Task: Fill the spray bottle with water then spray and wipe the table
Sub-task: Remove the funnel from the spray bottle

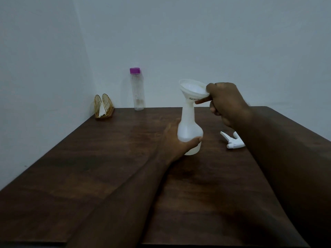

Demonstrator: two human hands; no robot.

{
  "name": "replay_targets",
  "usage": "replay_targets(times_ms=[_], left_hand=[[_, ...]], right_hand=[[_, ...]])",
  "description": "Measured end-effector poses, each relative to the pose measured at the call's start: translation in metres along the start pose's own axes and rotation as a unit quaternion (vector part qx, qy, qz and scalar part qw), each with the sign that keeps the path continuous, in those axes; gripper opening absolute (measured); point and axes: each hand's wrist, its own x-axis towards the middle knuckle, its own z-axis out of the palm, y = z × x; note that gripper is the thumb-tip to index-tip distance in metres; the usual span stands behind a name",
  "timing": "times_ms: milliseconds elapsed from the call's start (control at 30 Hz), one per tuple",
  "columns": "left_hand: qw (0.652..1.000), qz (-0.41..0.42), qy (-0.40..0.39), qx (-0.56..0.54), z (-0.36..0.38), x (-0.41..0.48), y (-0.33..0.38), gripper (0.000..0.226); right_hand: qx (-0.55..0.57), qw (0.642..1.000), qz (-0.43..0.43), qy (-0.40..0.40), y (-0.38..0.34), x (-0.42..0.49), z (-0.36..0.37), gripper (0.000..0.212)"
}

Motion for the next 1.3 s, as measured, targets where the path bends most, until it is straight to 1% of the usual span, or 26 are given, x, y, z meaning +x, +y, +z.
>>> replay_targets(times_ms=[167, 233, 300, 400, 433, 500, 567, 600, 633, 700, 800, 867, 900, 967, 1033, 1100, 1167, 1233, 1300], left_hand=[[1.000, -0.006, -0.002, 0.004, -0.001, 0.000, 0.003, 0.084], [1.000, -0.002, -0.003, 0.002, -0.002, -0.001, 0.002, 0.082], [1.000, 0.000, -0.007, -0.004, -0.004, -0.002, 0.005, 0.080], [1.000, -0.007, -0.007, -0.006, -0.004, -0.001, 0.004, 0.083], [1.000, -0.009, -0.008, -0.003, -0.003, 0.000, 0.004, 0.084], [1.000, -0.009, -0.011, -0.002, -0.004, -0.001, 0.003, 0.084], [1.000, 0.006, -0.009, -0.012, -0.005, -0.002, 0.002, 0.081], [1.000, 0.012, -0.007, -0.015, -0.005, -0.002, 0.002, 0.080], [1.000, 0.012, -0.004, -0.019, -0.006, -0.002, 0.003, 0.080], [0.999, -0.013, 0.004, -0.043, -0.007, -0.001, 0.002, 0.077], [0.986, -0.080, 0.053, -0.137, -0.010, 0.002, -0.001, 0.068], [0.969, -0.109, 0.090, -0.204, -0.013, 0.002, 0.000, 0.054], [0.963, -0.120, 0.102, -0.219, -0.015, 0.003, -0.001, 0.048], [0.957, -0.137, 0.114, -0.231, -0.019, 0.005, -0.005, 0.038], [0.955, -0.139, 0.120, -0.232, -0.026, 0.009, -0.012, 0.028], [0.966, -0.134, 0.131, -0.180, -0.035, 0.013, -0.021, 0.028], [0.977, -0.148, 0.128, -0.085, -0.044, 0.019, -0.032, 0.029], [0.980, -0.175, 0.090, -0.019, -0.049, 0.027, -0.042, 0.026], [0.983, -0.181, 0.038, 0.017, -0.052, 0.036, -0.051, 0.026]], right_hand=[[-0.005, 1.000, -0.008, 0.006, -0.005, 0.001, -0.003, 0.022], [-0.021, 1.000, -0.010, -0.001, -0.005, 0.001, -0.002, 0.023], [-0.015, 1.000, -0.021, 0.008, -0.004, 0.002, -0.001, 0.022], [-0.044, 0.999, -0.013, -0.021, -0.005, 0.001, 0.001, 0.025], [-0.037, 0.999, -0.013, -0.019, -0.005, 0.001, 0.000, 0.025], [0.016, 1.000, -0.003, -0.004, -0.008, 0.003, -0.003, 0.022], [0.096, 0.995, 0.030, 0.002, -0.011, 0.005, -0.009, 0.017], [0.133, 0.990, 0.052, -0.001, -0.011, 0.005, -0.012, 0.016], [0.167, 0.983, 0.074, -0.007, -0.011, 0.005, -0.015, 0.021], [0.230, 0.968, 0.100, -0.022, -0.010, 0.004, -0.020, 0.032], [0.284, 0.953, 0.096, -0.031, -0.008, 0.003, -0.025, 0.035], [0.274, 0.959, 0.072, -0.023, -0.007, 0.004, -0.027, 0.031], [0.259, 0.964, 0.059, -0.018, -0.004, 0.006, -0.028, 0.030], [0.214, 0.976, 0.041, -0.012, 0.003, 0.010, -0.030, 0.029], [0.150, 0.988, 0.042, -0.013, 0.015, 0.017, -0.029, 0.027], [0.091, 0.994, 0.053, -0.015, 0.031, 0.026, -0.026, 0.026], [0.051, 0.996, 0.063, -0.021, 0.046, 0.039, -0.018, 0.023], [0.028, 0.997, 0.065, -0.038, 0.056, 0.051, -0.005, 0.021], [-0.006, 0.997, 0.056, -0.050, 0.061, 0.063, 0.010, 0.021]])
